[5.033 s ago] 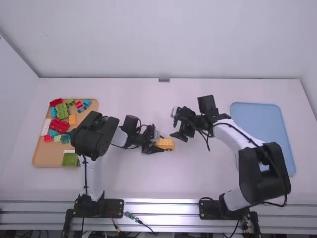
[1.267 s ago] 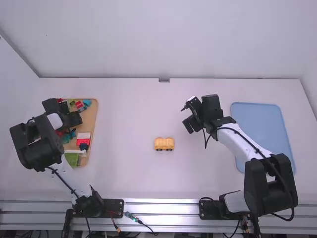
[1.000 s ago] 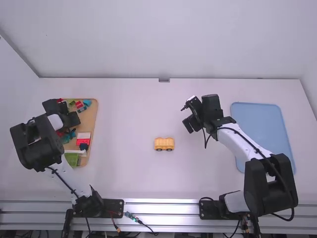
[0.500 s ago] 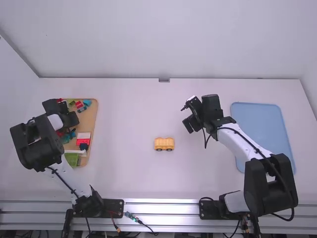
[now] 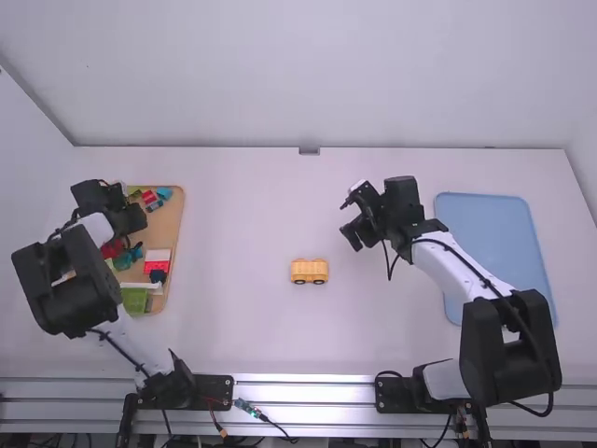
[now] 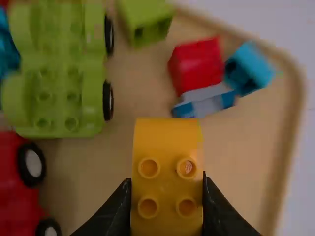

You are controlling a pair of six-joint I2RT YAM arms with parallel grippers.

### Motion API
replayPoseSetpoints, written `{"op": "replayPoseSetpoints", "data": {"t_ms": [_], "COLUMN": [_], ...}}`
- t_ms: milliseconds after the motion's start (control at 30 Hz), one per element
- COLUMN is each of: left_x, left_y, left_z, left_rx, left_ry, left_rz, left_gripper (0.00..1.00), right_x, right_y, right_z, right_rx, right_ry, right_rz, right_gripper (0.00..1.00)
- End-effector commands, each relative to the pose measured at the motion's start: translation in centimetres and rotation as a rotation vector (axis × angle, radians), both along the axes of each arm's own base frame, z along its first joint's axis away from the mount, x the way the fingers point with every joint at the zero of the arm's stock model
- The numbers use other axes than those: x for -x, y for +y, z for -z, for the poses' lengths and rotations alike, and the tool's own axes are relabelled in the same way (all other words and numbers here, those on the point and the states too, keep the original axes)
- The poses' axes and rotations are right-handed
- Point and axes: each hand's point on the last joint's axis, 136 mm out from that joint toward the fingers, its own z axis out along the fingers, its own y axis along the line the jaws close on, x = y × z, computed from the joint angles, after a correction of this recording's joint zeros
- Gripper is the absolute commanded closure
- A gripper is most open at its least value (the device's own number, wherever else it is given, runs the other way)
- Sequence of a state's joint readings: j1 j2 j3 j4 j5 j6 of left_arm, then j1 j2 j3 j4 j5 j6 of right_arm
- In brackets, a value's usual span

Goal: Assemble lego blocks to make yellow taxi

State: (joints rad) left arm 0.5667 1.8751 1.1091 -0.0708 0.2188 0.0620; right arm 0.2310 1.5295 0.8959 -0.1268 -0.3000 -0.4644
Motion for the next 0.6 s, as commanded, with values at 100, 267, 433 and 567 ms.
{"op": "replayPoseSetpoints", "data": {"t_ms": [100, 267, 433, 567], "left_x": [-1.5, -0.6, 2.7, 5.2], "left_y": [-8.1, -15.8, -24.7, -29.9], "left_z": [-9.3, -11.1, -10.3, -8.6], "left_rx": [-0.113, -0.091, -0.066, -0.103], "left_ry": [-0.245, -0.365, -0.419, -0.366], "left_rz": [0.426, 0.803, 1.241, 1.481], "left_gripper": [0.98, 0.98, 0.98, 0.98], "right_x": [2.6, 4.0, 6.0, 7.9], "right_y": [1.4, 1.3, 2.0, 2.5], "right_z": [-0.2, 0.6, 1.2, 2.2], "right_rx": [-0.138, -0.188, -0.318, -0.362], "right_ry": [0.015, -0.029, -0.112, -0.148], "right_rz": [-0.246, -0.342, -0.428, -0.471], "right_gripper": [0.01, 0.01, 0.01, 0.01]}}
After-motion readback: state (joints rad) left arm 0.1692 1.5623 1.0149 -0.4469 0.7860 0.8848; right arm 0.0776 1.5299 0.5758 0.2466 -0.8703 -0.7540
